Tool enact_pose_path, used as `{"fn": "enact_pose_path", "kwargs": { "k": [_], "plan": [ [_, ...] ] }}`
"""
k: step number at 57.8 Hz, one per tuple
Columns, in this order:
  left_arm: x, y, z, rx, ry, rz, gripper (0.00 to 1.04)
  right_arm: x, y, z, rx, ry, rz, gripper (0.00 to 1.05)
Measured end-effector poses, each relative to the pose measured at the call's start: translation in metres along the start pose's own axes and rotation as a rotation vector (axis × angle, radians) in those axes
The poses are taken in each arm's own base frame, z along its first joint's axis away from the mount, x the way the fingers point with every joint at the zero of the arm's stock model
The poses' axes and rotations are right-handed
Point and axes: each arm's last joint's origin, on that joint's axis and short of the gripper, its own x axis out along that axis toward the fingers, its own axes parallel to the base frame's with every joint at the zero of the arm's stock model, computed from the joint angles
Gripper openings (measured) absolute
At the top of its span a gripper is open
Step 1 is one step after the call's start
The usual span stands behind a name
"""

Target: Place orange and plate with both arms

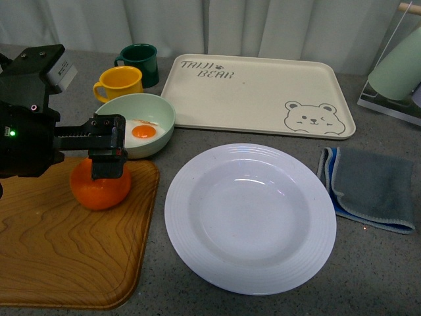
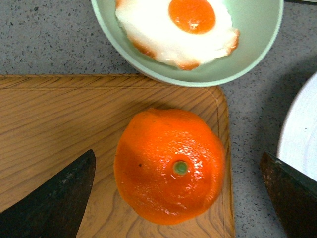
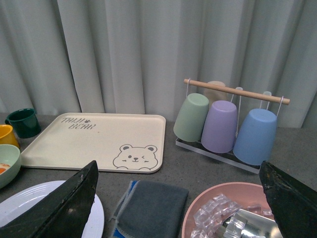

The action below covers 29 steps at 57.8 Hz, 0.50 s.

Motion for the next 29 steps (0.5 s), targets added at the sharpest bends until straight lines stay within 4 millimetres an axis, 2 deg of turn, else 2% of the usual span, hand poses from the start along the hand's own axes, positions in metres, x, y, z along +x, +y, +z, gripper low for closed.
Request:
{"fn": "enact_pose_path", "kwargs": {
  "k": [17, 29],
  "plan": [
    [0.013, 0.008, -0.007, -0.028, 0.055, -0.006, 0.98, 0.000, 0.000, 0.000, 0.000, 0.000, 0.000, 0.95],
    [0.014, 0.007, -0.005, -0.030, 0.056, -0.026, 0.63, 0.000, 0.000, 0.000, 0.000, 0.000, 0.000, 0.95]
  ]
}}
